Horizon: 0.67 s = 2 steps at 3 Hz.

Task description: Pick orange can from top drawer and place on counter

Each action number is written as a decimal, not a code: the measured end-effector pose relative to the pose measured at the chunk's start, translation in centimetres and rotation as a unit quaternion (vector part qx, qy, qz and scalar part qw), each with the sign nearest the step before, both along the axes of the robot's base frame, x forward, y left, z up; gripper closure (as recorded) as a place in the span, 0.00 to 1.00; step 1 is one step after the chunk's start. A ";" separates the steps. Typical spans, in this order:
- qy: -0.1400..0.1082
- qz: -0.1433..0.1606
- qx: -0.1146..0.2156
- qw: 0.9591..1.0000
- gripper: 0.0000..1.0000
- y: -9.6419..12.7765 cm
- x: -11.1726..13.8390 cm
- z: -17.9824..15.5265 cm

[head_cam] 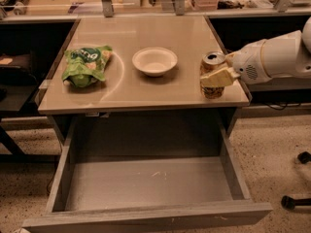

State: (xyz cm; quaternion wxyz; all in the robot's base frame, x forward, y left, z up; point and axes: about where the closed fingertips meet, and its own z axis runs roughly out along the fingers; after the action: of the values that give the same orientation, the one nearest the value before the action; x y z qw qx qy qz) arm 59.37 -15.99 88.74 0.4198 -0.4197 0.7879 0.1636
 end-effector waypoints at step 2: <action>0.043 -0.002 0.102 0.994 1.00 0.6 5.4 -0.5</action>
Offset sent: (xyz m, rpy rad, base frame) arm 0.0892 0.0061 -0.0054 0.3135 0.1309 -0.0045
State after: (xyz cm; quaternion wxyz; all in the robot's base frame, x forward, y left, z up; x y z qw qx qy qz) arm 64.75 -15.39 88.25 0.4265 -0.3655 0.7853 0.2605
